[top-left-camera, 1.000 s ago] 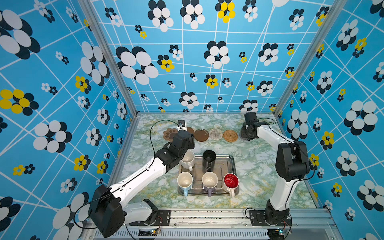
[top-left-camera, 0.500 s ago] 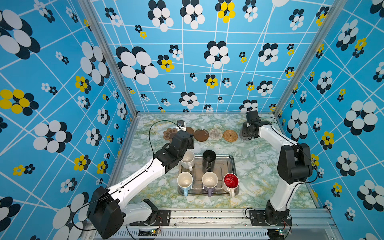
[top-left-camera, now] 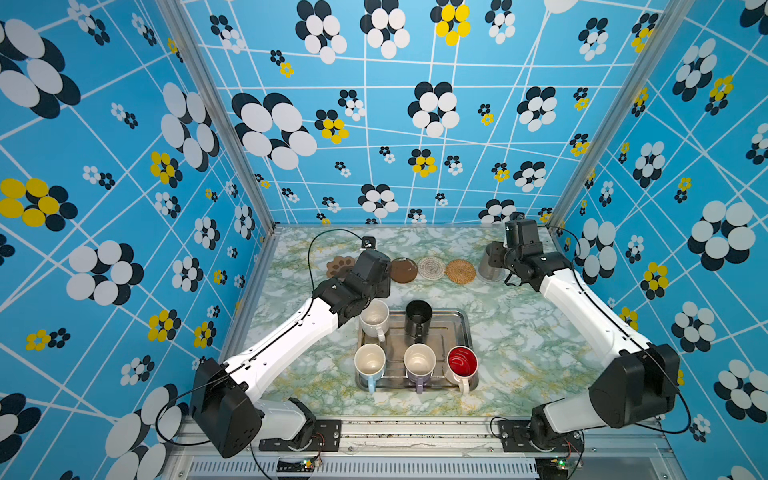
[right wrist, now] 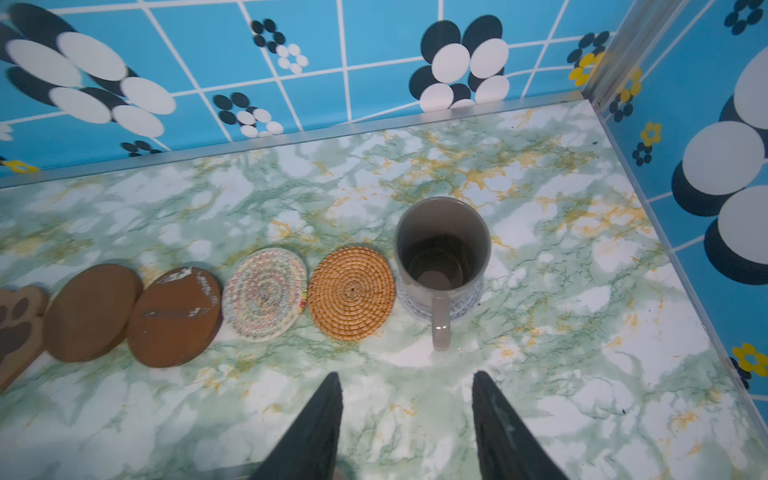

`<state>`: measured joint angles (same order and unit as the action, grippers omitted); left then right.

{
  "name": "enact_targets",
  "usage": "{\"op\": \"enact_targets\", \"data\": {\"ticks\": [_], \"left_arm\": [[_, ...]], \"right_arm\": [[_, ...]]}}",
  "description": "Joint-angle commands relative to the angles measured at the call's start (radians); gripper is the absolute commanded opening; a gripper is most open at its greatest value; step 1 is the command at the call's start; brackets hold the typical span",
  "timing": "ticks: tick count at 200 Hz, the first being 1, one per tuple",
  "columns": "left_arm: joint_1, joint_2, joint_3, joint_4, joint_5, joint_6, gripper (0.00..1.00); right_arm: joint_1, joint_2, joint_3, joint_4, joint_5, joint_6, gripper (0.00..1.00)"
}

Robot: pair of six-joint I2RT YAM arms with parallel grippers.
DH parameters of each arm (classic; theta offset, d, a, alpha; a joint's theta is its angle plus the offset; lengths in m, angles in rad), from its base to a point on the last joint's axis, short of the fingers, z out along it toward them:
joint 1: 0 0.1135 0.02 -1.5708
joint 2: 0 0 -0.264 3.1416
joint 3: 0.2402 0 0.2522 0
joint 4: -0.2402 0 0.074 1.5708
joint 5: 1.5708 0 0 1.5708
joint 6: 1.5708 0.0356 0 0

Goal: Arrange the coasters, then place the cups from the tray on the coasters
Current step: 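Release and raise the right gripper while the left descends to the speckled mug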

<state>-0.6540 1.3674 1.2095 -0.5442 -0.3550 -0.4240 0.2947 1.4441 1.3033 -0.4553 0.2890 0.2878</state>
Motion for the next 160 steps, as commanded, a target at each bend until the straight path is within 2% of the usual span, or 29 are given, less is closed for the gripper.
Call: {"op": "enact_targets", "data": {"ticks": [1, 72, 160], "left_arm": [[-0.006, 0.021, 0.023, -0.175, 0.049, -0.041, 0.65], [-0.081, 0.093, 0.035, -0.36, 0.045, -0.107, 0.59], [-0.13, 0.116, -0.016, -0.361, 0.117, -0.182, 0.57]], "right_arm": [[0.038, -0.063, -0.054, 0.051, 0.029, 0.048, 0.53], [0.067, -0.187, -0.202, 0.127, 0.016, 0.088, 0.54], [0.066, -0.208, -0.265, 0.166, 0.009, 0.091, 0.56]]}}
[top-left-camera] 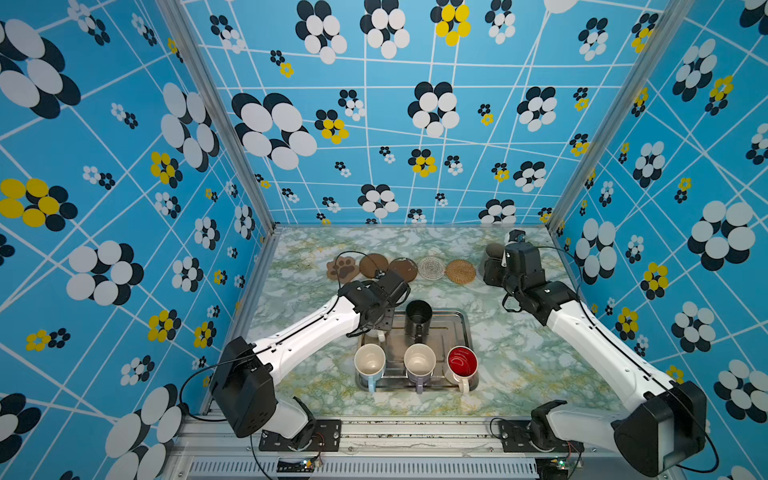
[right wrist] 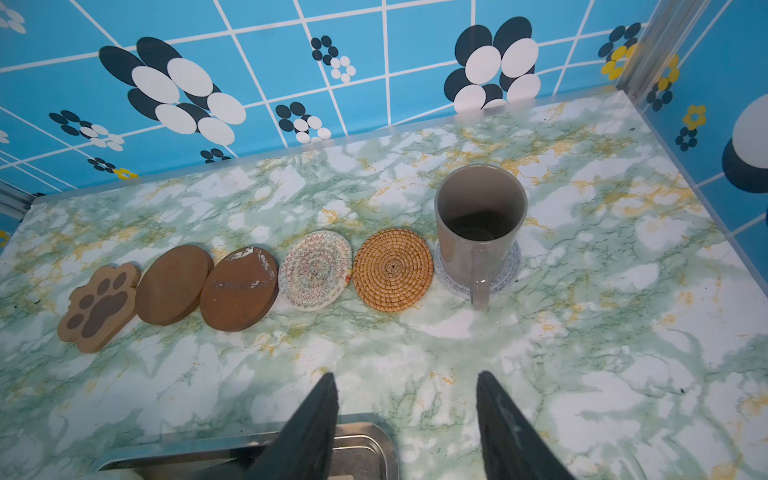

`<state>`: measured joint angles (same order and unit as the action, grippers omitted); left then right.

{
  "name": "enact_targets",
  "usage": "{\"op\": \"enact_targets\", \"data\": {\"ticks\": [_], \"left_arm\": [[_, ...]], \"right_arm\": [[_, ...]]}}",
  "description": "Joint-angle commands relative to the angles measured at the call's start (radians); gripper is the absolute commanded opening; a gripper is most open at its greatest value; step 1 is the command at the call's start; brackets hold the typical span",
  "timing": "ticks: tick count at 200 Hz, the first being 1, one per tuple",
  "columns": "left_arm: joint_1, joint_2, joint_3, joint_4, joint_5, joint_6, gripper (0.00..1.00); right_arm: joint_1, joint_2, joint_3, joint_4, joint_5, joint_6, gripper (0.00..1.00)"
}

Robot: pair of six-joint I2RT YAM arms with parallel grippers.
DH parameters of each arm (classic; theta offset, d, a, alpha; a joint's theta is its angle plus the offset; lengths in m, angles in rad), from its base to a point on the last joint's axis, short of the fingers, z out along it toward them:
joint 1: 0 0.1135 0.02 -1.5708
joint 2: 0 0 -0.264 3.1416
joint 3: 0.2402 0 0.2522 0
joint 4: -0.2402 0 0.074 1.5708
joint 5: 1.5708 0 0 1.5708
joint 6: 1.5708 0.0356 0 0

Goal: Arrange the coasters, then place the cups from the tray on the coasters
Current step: 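Release and raise the right gripper while the left descends to the speckled mug, then grasp the white speckled mug by its handle with the left gripper and lift it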

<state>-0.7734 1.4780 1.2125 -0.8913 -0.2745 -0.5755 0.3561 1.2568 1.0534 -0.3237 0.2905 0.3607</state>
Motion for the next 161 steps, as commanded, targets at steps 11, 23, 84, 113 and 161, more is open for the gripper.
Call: {"op": "enact_targets", "data": {"ticks": [11, 23, 84, 113, 161], "left_arm": [[-0.012, 0.011, -0.022, -0.018, 0.041, -0.035, 0.57], [-0.015, 0.017, -0.024, -0.021, 0.045, -0.038, 0.57], [-0.024, 0.042, -0.037, -0.029, 0.062, -0.058, 0.56], [-0.033, 0.059, -0.044, -0.029, 0.067, -0.064, 0.55], [-0.035, 0.084, -0.054, -0.013, 0.064, -0.069, 0.54]], "right_arm": [[0.004, -0.017, -0.017, 0.037, 0.004, 0.018, 0.56], [0.004, -0.016, -0.021, 0.043, 0.0, 0.018, 0.56], [0.004, -0.013, -0.036, 0.058, -0.011, 0.021, 0.57], [0.004, -0.014, -0.039, 0.056, -0.005, 0.015, 0.57], [0.004, -0.016, -0.046, 0.066, 0.003, 0.015, 0.58]]}}
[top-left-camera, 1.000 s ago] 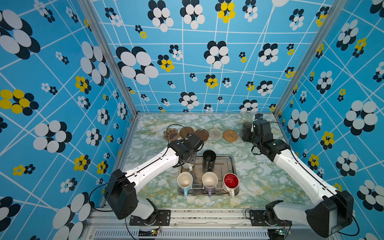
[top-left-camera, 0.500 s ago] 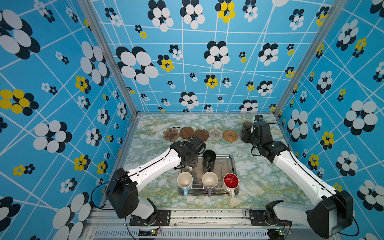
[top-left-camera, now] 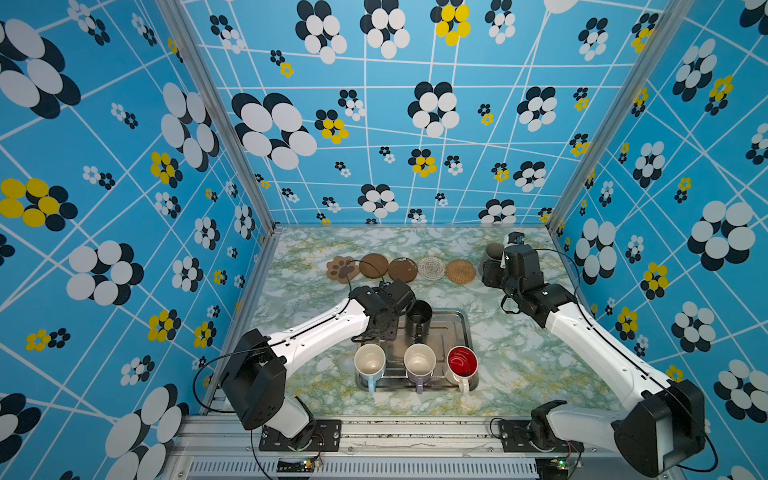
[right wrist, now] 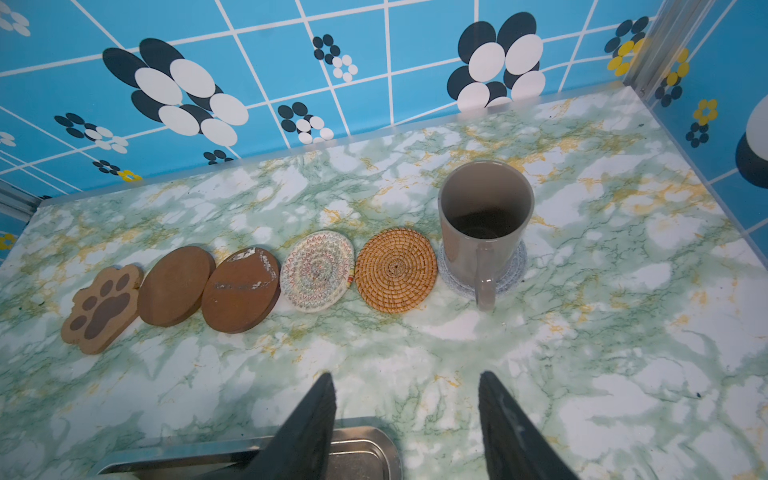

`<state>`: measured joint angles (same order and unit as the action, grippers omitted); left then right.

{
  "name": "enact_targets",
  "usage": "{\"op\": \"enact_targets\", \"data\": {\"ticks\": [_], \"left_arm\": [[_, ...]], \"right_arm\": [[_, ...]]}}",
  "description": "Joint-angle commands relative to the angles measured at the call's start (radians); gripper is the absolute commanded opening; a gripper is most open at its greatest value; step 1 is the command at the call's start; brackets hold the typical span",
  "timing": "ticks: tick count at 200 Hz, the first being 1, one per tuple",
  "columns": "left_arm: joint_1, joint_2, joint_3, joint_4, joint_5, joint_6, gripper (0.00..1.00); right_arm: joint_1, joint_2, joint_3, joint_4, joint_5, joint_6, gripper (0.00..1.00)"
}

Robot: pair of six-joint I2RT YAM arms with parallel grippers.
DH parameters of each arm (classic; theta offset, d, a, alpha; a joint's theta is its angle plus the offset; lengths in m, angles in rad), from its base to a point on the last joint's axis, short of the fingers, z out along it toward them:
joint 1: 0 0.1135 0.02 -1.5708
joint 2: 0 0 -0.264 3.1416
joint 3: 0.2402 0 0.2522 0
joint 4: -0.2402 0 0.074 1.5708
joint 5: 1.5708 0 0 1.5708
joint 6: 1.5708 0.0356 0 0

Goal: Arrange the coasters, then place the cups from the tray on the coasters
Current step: 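Grasp the white speckled mug by its handle with the left gripper and lift it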

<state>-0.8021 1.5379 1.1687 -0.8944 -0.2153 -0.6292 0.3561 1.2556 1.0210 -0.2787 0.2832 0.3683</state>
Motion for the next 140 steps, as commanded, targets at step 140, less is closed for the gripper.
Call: {"op": "enact_targets", "data": {"ticks": [140], "left_arm": [[0.006, 0.122, -0.011, 0.057, 0.002, -0.017, 0.33]], "right_arm": [[0.004, -0.001, -0.019, 0.027, 0.014, 0.004, 0.58]]}}
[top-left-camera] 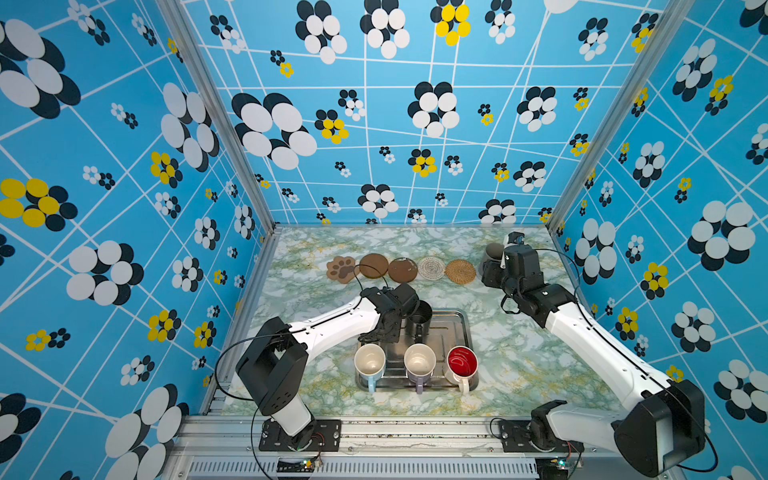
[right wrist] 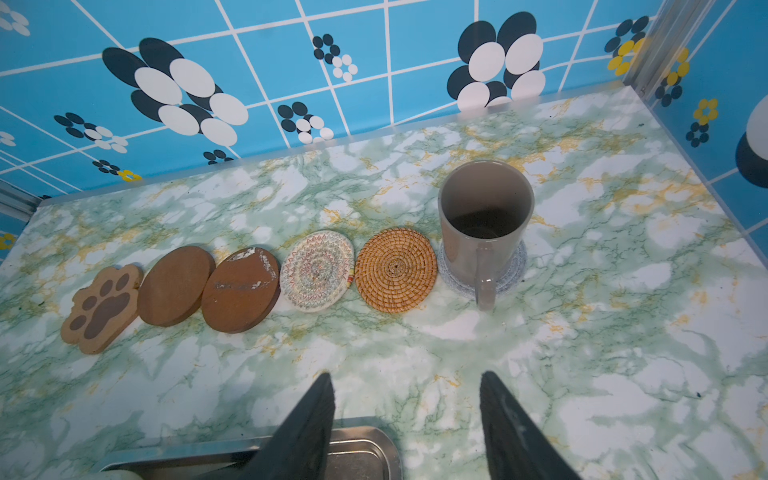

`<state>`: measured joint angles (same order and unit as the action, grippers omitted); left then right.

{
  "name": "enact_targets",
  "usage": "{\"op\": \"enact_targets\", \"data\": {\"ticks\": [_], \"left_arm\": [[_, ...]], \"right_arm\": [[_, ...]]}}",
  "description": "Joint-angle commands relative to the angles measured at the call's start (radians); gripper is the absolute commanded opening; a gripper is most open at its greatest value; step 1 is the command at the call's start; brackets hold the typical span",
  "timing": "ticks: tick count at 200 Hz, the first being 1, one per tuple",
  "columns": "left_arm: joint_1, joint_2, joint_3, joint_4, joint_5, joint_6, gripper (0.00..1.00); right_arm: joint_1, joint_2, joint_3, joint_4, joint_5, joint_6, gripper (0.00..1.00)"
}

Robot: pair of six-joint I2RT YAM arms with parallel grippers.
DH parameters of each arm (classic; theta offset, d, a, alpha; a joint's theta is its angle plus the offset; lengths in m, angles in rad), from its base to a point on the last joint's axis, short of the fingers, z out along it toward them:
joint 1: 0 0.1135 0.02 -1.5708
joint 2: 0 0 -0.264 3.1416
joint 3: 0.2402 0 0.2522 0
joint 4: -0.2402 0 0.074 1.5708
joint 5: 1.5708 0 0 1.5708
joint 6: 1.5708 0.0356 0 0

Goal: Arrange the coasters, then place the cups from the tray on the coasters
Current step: 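Grasp the white speckled mug by its handle with the left gripper and lift it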

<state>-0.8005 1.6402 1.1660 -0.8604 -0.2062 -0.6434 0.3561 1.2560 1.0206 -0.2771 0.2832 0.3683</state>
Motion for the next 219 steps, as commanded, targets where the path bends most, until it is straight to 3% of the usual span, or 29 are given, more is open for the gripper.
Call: {"op": "enact_targets", "data": {"ticks": [1, 81, 103, 117, 219], "left_arm": [[0.004, 0.02, -0.008, 0.022, -0.006, -0.004, 0.33], [0.019, 0.035, -0.014, 0.038, -0.007, -0.004, 0.19], [0.019, 0.035, -0.01, 0.04, -0.014, -0.004, 0.1], [0.021, 0.035, -0.006, 0.04, -0.023, -0.006, 0.0], [0.04, -0.115, -0.057, 0.136, -0.065, -0.027, 0.0]], "right_arm": [[0.003, -0.001, -0.019, 0.026, 0.013, 0.004, 0.58], [0.004, 0.002, -0.019, 0.023, 0.015, 0.004, 0.59], [0.004, 0.003, -0.018, 0.023, 0.014, 0.004, 0.59], [0.004, 0.003, -0.018, 0.023, 0.014, 0.004, 0.59], [0.004, 0.005, -0.018, 0.019, 0.02, 0.003, 0.58]]}}
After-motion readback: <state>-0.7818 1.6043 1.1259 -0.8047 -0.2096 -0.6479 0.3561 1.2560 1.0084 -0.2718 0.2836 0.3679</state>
